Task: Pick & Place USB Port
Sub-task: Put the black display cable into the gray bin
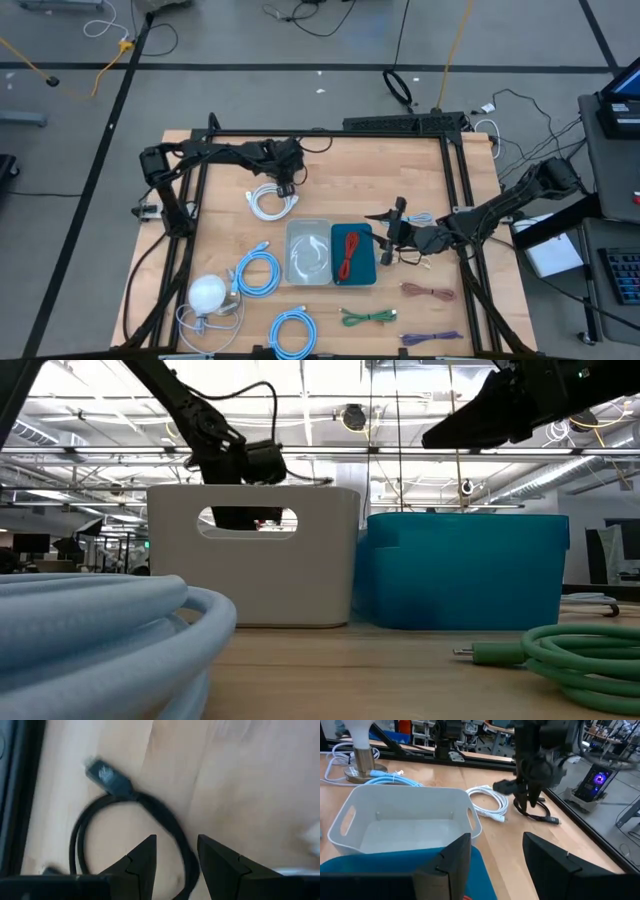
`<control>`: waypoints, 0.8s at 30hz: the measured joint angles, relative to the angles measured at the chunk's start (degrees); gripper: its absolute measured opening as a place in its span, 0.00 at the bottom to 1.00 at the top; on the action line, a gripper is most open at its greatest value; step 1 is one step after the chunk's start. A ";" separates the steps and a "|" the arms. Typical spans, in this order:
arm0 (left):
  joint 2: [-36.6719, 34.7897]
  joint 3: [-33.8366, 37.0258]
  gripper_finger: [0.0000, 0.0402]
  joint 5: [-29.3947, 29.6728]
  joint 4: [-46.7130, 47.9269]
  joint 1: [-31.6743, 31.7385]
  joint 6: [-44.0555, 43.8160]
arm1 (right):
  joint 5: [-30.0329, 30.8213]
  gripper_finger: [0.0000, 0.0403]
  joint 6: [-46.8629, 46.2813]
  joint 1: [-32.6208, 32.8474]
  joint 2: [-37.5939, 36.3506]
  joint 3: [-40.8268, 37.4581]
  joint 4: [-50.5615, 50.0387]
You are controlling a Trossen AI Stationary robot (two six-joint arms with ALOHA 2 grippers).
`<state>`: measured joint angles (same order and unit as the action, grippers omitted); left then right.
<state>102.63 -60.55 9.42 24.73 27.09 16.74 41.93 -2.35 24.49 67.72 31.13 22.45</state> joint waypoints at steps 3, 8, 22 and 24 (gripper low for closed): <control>2.17 0.02 0.37 5.31 -1.43 0.00 1.21 | -0.01 0.42 0.00 0.00 0.02 -0.11 0.32; 3.84 -0.02 0.37 7.11 -2.85 0.86 1.77 | 0.00 0.42 0.11 0.00 0.02 -0.13 0.95; 3.92 -0.08 0.02 5.26 -2.92 2.80 -4.23 | -0.15 0.42 0.02 0.00 0.02 -0.13 1.74; 2.77 0.14 0.02 6.79 -2.11 2.35 -3.97 | -0.17 0.42 -0.09 0.00 0.02 -0.13 1.73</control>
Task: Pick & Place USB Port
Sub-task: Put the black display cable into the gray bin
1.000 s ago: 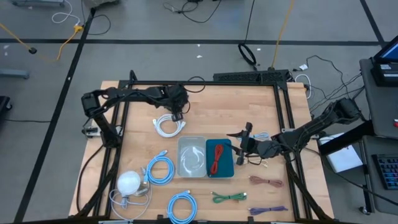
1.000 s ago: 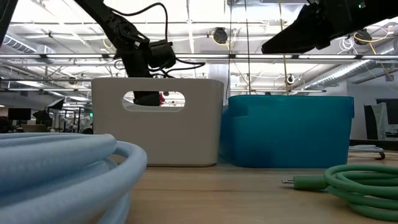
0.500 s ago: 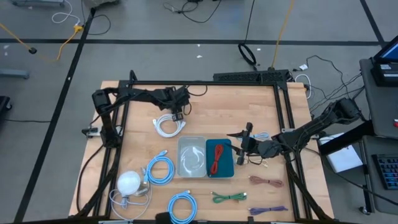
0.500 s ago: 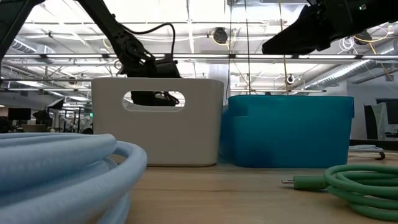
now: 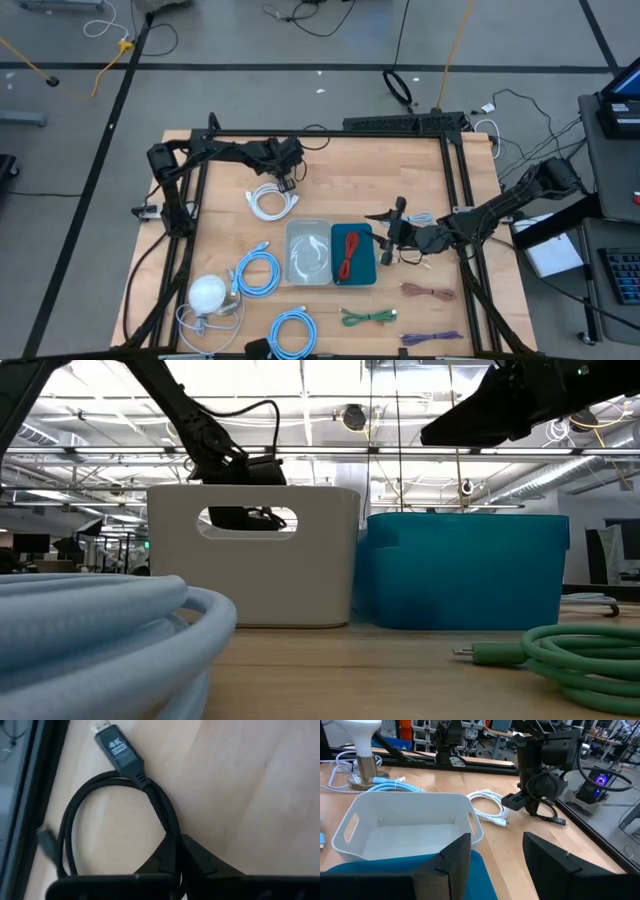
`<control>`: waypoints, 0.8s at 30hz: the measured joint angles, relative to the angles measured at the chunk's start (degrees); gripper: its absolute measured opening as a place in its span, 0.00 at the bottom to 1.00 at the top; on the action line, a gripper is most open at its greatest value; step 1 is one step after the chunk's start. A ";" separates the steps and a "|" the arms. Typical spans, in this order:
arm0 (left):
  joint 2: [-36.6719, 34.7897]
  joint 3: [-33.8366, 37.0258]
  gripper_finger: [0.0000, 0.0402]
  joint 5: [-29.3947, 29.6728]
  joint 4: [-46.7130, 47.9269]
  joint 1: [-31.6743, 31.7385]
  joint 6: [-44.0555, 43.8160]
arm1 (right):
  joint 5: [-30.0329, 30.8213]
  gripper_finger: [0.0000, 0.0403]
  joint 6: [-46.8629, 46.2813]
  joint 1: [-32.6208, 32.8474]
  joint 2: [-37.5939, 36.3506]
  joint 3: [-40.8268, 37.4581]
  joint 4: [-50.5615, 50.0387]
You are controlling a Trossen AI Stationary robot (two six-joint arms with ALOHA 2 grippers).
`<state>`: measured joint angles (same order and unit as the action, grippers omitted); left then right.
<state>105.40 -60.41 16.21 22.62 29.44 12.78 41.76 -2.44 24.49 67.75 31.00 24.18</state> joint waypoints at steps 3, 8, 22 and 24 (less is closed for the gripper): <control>-3.82 0.03 0.01 1.33 -0.32 -0.96 0.62 | 0.00 0.42 -0.33 0.00 0.00 0.00 0.02; -13.54 -0.08 0.01 1.42 -1.38 -4.50 1.27 | 0.11 0.42 -0.35 0.00 0.00 0.00 0.77; -27.56 -0.16 0.01 -5.24 4.16 -36.76 -4.31 | 0.17 0.42 -2.75 0.00 0.00 0.00 1.31; -26.45 -0.19 0.01 -3.19 2.49 -42.92 -6.26 | 0.17 0.42 -2.91 0.00 0.00 0.00 1.29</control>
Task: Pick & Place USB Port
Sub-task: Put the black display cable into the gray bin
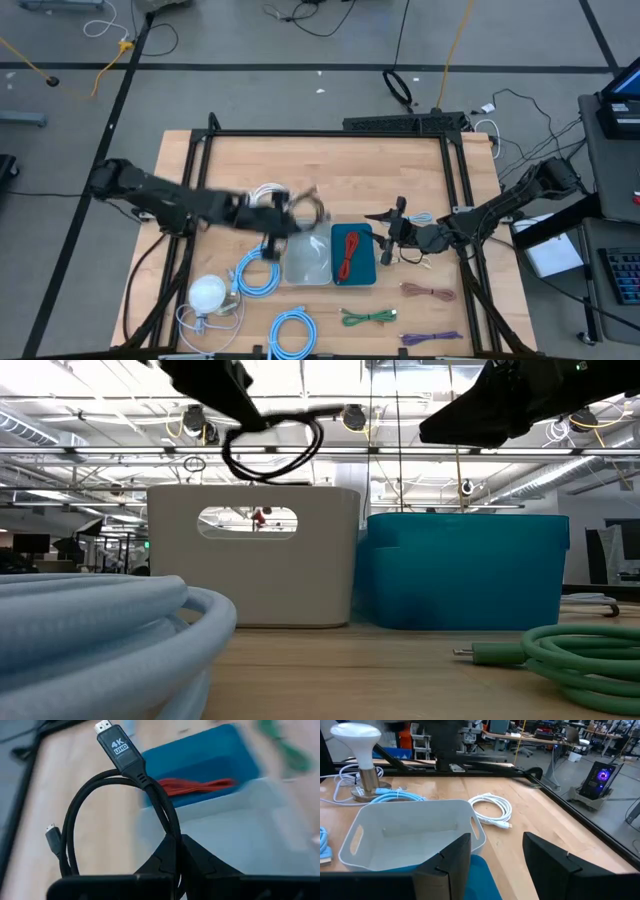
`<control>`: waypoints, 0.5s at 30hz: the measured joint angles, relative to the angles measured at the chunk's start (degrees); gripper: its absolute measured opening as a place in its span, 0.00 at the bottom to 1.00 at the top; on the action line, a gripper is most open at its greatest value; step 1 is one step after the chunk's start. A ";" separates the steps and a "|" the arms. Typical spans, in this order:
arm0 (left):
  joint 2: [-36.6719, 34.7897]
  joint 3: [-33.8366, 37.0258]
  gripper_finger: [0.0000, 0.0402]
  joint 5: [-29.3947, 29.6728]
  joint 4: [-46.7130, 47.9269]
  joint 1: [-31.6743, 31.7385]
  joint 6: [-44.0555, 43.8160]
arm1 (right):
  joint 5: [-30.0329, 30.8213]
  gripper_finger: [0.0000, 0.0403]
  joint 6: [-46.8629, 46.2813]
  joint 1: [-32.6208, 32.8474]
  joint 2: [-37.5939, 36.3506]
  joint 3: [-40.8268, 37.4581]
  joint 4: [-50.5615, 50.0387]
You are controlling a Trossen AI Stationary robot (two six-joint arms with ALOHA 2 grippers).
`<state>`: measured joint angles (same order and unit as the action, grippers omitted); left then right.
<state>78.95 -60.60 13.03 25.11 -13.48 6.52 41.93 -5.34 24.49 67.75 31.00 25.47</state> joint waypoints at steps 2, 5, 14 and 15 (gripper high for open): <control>1.02 0.02 0.01 3.02 -0.73 -5.14 -1.98 | 0.03 0.42 -0.12 -0.02 -0.01 0.00 0.03; 2.12 0.00 0.01 6.17 -4.43 -10.61 -4.16 | 0.15 0.42 -0.74 -0.04 0.00 0.00 0.34; 6.30 3.86 0.01 13.19 -25.92 -16.81 0.48 | -0.07 0.42 -1.63 -0.02 0.00 0.02 3.75; 7.11 5.21 0.01 13.08 -30.29 -16.54 0.87 | -0.11 0.42 -1.93 0.03 -0.01 0.02 3.89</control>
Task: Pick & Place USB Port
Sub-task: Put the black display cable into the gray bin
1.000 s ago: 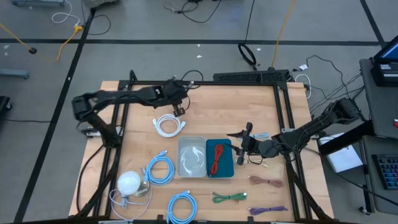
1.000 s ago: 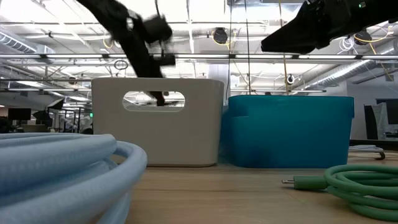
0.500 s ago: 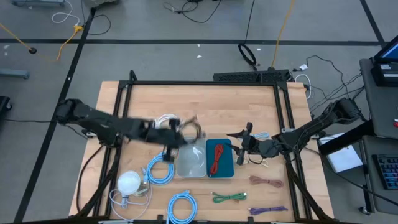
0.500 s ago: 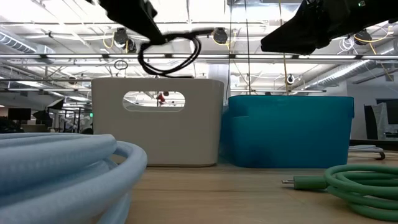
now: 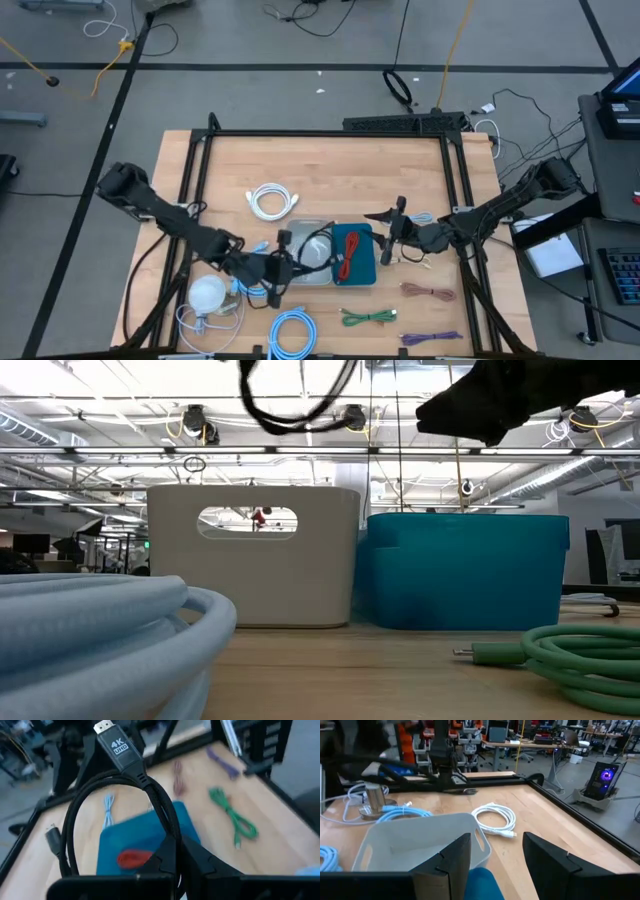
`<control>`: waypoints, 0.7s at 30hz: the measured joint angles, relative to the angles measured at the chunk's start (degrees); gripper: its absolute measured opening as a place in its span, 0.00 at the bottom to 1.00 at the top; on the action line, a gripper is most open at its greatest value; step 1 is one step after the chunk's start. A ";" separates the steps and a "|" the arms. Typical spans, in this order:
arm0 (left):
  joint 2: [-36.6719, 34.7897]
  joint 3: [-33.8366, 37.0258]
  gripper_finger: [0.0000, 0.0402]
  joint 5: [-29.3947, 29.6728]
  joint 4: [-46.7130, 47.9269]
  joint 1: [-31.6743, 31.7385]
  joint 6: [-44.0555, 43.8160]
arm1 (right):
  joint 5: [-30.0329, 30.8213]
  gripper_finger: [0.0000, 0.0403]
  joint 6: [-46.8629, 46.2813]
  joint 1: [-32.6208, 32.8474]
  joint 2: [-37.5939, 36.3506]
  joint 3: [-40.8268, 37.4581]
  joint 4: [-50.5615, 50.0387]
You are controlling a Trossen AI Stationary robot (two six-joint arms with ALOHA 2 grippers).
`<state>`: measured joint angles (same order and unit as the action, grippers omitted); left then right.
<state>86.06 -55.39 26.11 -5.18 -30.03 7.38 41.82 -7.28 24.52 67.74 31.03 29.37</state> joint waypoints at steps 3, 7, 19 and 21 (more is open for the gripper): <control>1.48 4.89 0.01 2.31 -5.69 1.27 -1.02 | -0.06 0.42 -1.15 0.10 0.01 0.00 0.02; 2.49 9.75 0.01 3.52 -7.10 3.53 -4.45 | -0.10 0.42 -2.36 0.30 0.39 0.00 0.06; 2.10 11.82 0.01 -4.50 -6.83 4.32 -5.39 | 0.09 0.42 -3.01 0.32 1.80 0.07 0.04; 2.10 11.82 0.01 -5.09 -6.90 4.10 -6.01 | 0.09 0.42 -3.01 0.32 1.80 0.07 0.00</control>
<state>88.16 -43.57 21.02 -12.08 -25.93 1.37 41.91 -10.28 24.84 69.54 31.09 29.37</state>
